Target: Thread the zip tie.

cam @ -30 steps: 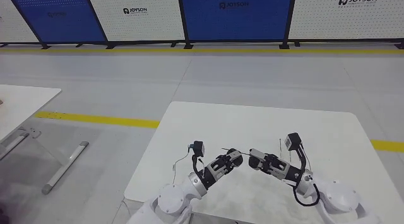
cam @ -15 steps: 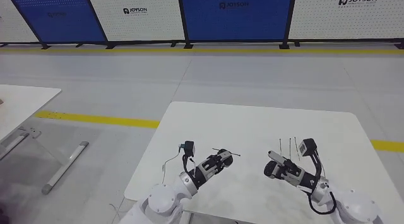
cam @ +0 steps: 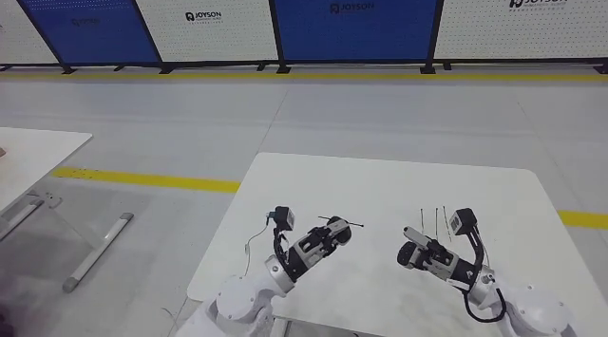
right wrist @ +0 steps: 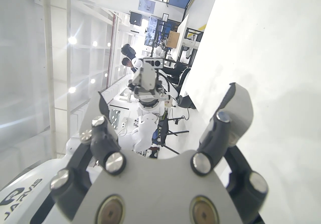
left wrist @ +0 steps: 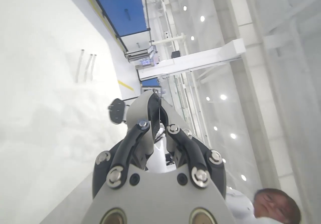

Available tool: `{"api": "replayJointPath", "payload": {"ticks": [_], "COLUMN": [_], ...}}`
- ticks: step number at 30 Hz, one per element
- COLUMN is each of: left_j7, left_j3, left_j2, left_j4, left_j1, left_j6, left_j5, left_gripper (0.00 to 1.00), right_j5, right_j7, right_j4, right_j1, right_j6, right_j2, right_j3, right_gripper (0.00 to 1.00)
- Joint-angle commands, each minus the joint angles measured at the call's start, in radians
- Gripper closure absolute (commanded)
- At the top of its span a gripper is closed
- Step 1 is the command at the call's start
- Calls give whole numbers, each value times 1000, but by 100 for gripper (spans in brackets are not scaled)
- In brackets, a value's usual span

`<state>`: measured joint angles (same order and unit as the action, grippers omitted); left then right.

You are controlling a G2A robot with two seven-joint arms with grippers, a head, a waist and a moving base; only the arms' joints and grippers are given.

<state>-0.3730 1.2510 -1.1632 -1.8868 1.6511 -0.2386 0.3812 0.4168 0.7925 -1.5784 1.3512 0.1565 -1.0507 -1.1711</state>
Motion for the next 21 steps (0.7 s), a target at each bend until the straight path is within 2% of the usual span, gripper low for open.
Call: {"api": "replayJointPath", "payload": {"ticks": [1, 4, 6, 7, 18, 21], "left_j7": [-29, -79, -78, -74, -70, 13], "left_j3": [34, 83, 108, 112, 112, 107], "left_j2": [6, 15, 19, 20, 20, 15], "left_j4": [-54, -129, -162, -168, -167, -167], "left_j1": [34, 94, 130, 137, 136, 118], "left_j6": [-38, -78, -82, -76, -74, -66], "left_j5": [10, 25, 20, 18, 19, 25], "left_gripper": [100, 100, 100, 100, 100, 100], "right_j5": [0, 0, 0, 0, -4, -58], "right_j7": [0, 0, 0, 0, -10, -14], "right_j4": [0, 0, 0, 0, -5, -12], "right_j1": [0, 0, 0, 0, 2, -1], "right_j6": [0, 0, 0, 0, 0, 22], "right_j2": [0, 0, 0, 0, -1, 3], "right_j3": [0, 0, 0, 0, 1, -17], "right_gripper": [0, 0, 0, 0, 0, 0]}}
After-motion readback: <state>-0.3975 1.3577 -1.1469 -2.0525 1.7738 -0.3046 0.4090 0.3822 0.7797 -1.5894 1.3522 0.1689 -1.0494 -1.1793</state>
